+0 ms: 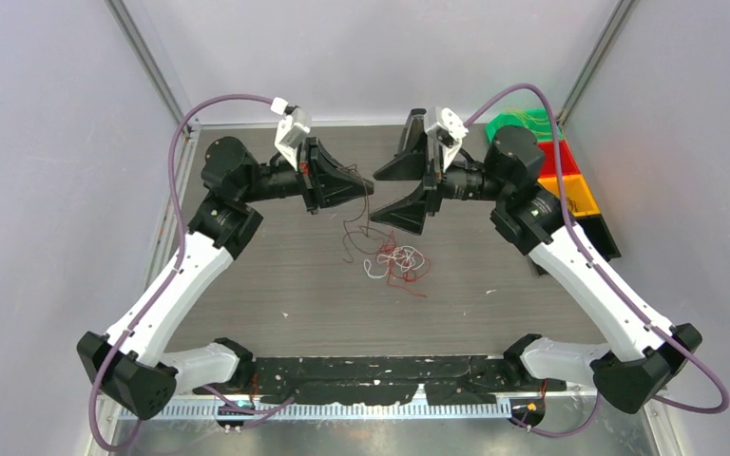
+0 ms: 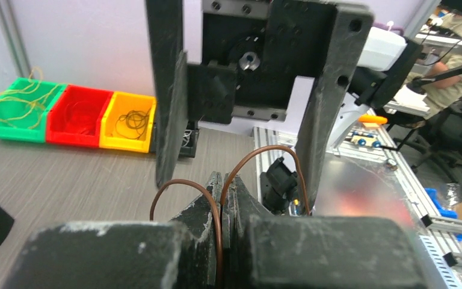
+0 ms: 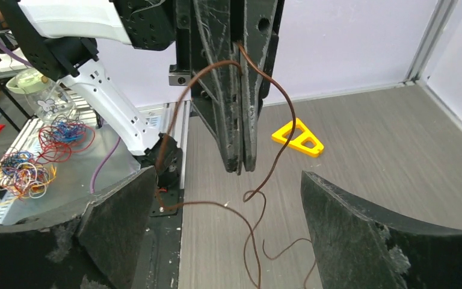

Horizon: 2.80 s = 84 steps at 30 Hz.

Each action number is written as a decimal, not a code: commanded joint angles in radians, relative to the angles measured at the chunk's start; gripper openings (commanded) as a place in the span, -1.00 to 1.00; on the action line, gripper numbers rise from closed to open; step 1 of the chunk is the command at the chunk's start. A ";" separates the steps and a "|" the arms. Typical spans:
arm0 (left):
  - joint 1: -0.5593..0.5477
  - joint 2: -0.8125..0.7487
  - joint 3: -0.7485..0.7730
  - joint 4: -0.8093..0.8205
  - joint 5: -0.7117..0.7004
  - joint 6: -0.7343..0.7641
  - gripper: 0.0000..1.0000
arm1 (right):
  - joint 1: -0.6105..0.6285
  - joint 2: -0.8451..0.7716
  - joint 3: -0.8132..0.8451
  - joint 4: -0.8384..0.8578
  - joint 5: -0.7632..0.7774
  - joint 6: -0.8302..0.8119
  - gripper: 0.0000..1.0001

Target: Untangle the cables

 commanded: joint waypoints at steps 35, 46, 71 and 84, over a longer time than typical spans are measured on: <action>0.063 0.068 0.076 0.406 0.070 -0.288 -1.00 | 0.165 0.076 -0.111 0.486 -0.072 0.363 0.91; 0.055 0.012 0.064 0.188 -0.169 -0.097 -1.00 | 0.206 0.116 -0.068 0.409 0.181 0.324 0.89; -0.015 -0.111 -0.287 -0.127 -0.011 0.245 -1.00 | 0.072 -0.057 -0.026 0.259 0.397 0.199 -0.89; -0.072 -0.126 -0.277 -0.166 -0.067 0.313 0.21 | 0.005 -0.110 -0.012 0.119 0.375 0.054 -0.89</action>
